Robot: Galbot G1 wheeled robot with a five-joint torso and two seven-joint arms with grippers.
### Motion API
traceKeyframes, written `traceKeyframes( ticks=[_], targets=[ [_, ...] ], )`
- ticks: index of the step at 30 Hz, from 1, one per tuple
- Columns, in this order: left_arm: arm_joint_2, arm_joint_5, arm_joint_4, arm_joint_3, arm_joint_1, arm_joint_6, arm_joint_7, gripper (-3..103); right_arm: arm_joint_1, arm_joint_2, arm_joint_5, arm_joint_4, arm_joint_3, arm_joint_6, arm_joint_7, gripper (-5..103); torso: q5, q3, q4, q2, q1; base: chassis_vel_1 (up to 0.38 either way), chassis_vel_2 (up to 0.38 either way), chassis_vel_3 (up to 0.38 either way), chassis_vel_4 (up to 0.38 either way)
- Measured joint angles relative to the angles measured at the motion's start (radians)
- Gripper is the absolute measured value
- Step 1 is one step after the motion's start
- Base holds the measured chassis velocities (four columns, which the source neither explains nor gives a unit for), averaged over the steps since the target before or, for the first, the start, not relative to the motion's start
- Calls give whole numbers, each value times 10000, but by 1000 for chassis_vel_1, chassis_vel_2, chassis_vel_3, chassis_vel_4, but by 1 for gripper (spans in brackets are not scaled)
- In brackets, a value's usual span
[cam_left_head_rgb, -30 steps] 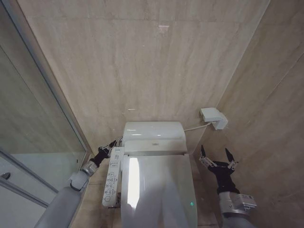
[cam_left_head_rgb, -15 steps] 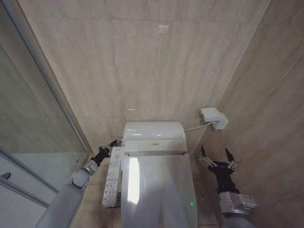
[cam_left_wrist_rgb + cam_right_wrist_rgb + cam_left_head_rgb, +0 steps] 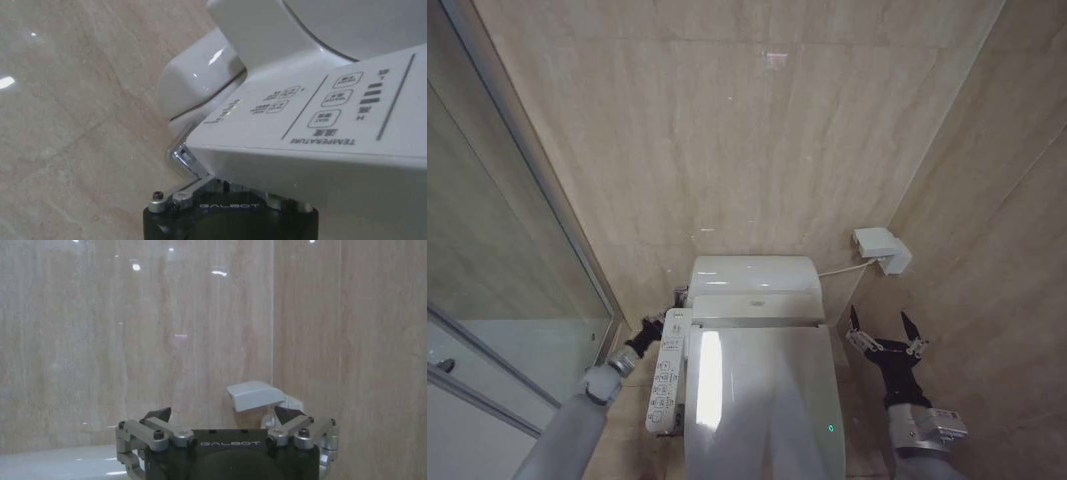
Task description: Open the toilet lid, clean the toilet bowl with a toilet brush, close the toilet lid, and flush.
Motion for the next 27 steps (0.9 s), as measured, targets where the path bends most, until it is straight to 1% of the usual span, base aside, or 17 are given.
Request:
traceKeyframes(
  ticks=[1,3,4,5,6,9,14,27],
  targets=[
    [-4,8,0,-3,1,2,-2,0,0,0,0,0,1,0,1,100,9,0,0,0,-1,-48,-57,0,-26],
    [-21,14,62,-1,-50,-1,-22,0,1,-1,0,1,0,0,-1,100,-16,-2,1,1,-2,0,0,0,0],
    [-21,22,88,2,-74,-5,-18,0,1,-1,0,0,-1,0,-1,100,-6,-2,-1,1,-2,0,0,0,0],
    [-21,22,88,2,-74,-5,-18,0,1,-1,0,0,-1,0,-1,100,-6,-2,-1,1,-2,0,0,0,0],
    [-12,27,142,1,-129,-15,-16,0,1,-1,-1,1,0,0,0,100,-2,-1,4,0,-2,0,0,0,0],
    [-7,31,225,4,-212,-35,-12,0,1,0,-1,0,0,0,0,100,-6,-2,6,1,-3,0,0,0,0],
    [-45,34,361,28,-352,-52,-11,0,1,0,0,0,-1,0,0,100,-1,-3,12,3,-5,0,0,0,0],
    [-114,75,458,18,-409,-53,-4,0,1,-1,0,0,-1,0,0,100,0,-4,6,5,-5,0,0,0,0]
  ],
)
